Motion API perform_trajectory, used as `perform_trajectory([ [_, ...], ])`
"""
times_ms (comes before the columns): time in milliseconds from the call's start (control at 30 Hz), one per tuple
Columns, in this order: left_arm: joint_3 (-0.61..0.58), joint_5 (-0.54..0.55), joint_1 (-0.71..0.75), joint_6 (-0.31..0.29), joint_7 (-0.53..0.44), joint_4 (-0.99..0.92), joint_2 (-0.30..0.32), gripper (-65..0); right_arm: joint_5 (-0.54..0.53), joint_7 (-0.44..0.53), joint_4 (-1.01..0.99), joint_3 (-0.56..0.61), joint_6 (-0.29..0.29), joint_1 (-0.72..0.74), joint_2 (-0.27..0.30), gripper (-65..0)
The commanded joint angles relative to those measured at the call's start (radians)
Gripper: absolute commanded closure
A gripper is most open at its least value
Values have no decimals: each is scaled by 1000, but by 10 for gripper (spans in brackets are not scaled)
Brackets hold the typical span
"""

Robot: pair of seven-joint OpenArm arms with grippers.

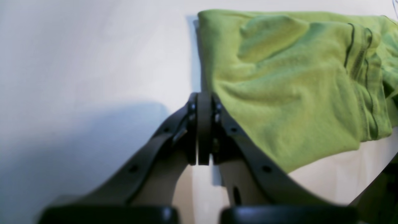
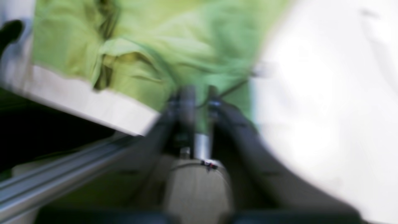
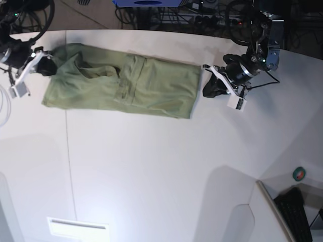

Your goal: Layout the t-shirt on the table in an organized manner, then fold the t-shirt properly

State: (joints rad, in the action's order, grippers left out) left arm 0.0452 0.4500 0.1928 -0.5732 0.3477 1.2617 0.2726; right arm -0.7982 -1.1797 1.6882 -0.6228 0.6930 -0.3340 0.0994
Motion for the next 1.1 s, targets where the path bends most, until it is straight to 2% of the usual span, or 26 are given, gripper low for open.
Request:
perform_trajectory([
  [0, 5, 13, -9, -6, -19, 16, 9, 0, -17, 13, 14, 27, 5, -6, 15, 0],
  [167, 5, 14, -6, -6, -19, 16, 15, 0, -17, 22, 16, 142, 5, -40, -22, 0],
  [300, 5, 14, -3, -6, -19, 16, 21, 0, -17, 24, 11, 195, 5, -32, -22, 0],
  [400, 5, 14, -3, -6, -19, 16, 21, 0, -16, 25, -81, 197, 5, 16, -16, 0],
  [667, 5, 14, -2, -6, -19, 14, 21, 0, -17, 142, -428, 199, 5, 132, 79, 0],
  [900, 5, 14, -3, -6, -19, 14, 23, 0, -83, 105, -402, 199, 5, 137, 90, 0],
  [1067, 6, 14, -5, -6, -19, 14, 23, 0, -48, 136, -472, 200, 5, 166, 96, 0],
])
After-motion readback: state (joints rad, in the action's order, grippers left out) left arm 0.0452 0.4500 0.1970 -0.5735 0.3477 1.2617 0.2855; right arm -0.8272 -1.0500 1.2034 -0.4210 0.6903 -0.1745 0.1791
